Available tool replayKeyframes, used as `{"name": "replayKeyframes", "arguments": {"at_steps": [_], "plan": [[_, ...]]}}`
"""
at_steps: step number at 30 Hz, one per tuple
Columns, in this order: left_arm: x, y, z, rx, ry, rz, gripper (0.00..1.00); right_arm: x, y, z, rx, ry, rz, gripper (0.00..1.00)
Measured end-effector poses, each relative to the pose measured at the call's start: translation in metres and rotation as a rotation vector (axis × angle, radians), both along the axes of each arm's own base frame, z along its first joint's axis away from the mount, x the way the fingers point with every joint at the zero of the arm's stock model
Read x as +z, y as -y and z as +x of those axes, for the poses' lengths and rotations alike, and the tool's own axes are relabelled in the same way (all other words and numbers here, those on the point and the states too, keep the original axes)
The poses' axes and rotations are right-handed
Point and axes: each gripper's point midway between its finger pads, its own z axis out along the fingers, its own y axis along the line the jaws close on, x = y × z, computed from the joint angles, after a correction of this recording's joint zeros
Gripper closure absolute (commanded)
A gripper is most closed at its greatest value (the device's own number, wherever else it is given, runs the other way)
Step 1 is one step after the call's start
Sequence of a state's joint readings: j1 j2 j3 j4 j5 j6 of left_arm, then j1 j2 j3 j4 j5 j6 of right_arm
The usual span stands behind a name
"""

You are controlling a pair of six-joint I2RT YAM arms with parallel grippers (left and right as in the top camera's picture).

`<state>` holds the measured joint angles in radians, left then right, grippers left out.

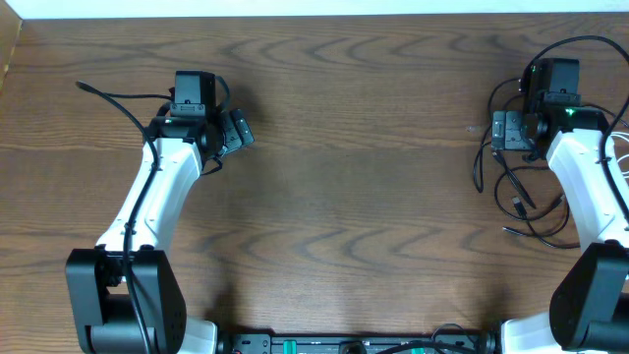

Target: Untangle cables

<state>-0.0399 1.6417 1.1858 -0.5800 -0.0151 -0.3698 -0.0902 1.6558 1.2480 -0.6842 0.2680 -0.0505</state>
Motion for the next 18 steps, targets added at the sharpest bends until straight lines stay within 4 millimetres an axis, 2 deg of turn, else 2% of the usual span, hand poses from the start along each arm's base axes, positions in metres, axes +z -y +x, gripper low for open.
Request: {"name": "replayKeyframes", "arguments": {"at_steps": [8,12,16,18], "plan": [[0.000,0.000,0.000,0.000,0.001,0.000,0.02,-0.003,-0.008,-0.004,0.018,-0.006,-0.001,0.01],[0.000,0.000,0.000,0.000,0.000,0.000,0.02,-0.001,-0.034,-0.031,0.084,-0.005,0.001,0.01],[0.000,0.000,0.000,0.000,0.000,0.000,0.02,0.019,-0.061,-0.061,0.165,0.070,0.005,0.01],[0.000,0.000,0.000,0.000,0.000,0.000,0.02,0.027,-0.067,-0.074,0.188,0.107,0.006,0.01]]}}
